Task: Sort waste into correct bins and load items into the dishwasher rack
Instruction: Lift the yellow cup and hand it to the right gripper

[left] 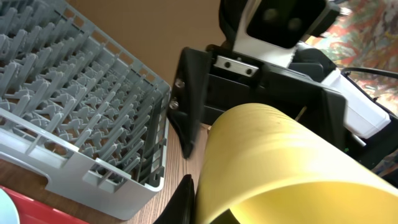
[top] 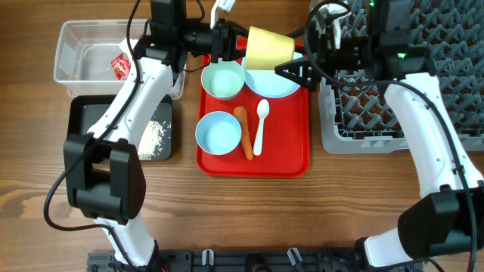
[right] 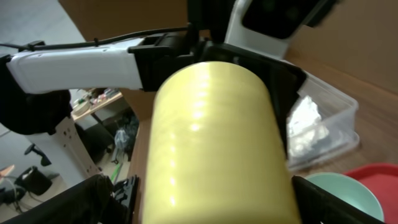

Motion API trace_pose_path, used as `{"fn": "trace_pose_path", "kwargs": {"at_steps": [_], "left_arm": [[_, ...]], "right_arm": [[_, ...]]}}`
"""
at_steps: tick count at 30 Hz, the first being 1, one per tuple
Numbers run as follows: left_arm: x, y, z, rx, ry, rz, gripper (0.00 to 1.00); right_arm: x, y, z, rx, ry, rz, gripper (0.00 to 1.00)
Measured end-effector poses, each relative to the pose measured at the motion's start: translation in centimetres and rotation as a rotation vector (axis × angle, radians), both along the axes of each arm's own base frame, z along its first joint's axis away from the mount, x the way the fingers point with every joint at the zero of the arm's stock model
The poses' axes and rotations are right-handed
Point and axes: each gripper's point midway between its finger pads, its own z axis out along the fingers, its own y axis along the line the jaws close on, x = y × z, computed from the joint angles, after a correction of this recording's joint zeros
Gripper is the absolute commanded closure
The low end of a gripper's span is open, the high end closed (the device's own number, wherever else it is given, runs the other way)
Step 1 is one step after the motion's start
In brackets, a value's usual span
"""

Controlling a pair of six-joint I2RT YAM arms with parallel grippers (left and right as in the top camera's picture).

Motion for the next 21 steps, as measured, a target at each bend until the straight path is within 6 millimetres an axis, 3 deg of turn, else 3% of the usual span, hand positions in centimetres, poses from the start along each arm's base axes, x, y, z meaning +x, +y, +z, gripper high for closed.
{"fn": "trace_pose_path", "kwargs": {"at_steps": [6, 8, 11, 16, 21], "left_arm": [[-0.08, 0.01, 0.04, -0.001, 0.001, -0.004, 0.96], [-0.11, -0.02, 0.05, -0.001, 0.003, -0.006, 0.96], [-0.34, -0.02, 0.18, -0.005, 0.003, -0.016, 0.96], [-0.21, -0.03, 0.20, -0.002, 0.005, -0.007, 0.80], [0.20, -0.08, 0.06, 0.007, 0.012, 0.018, 0.57]], "right_arm": [[-0.09, 0.61, 0.07, -0.002, 0.006, 0.006, 0.18], [0.01, 0.59, 0.02, -0.006, 0.007, 0.000, 0.31], [0.15, 0.56, -0.07, -0.011, 0.010, -0.008, 0.34], [0.22, 0.61, -0.11, -0.014, 0.009, -0.012, 0.41], [0.05, 0.89, -0.09, -0.013, 0.008, -0.003, 0.46]]}}
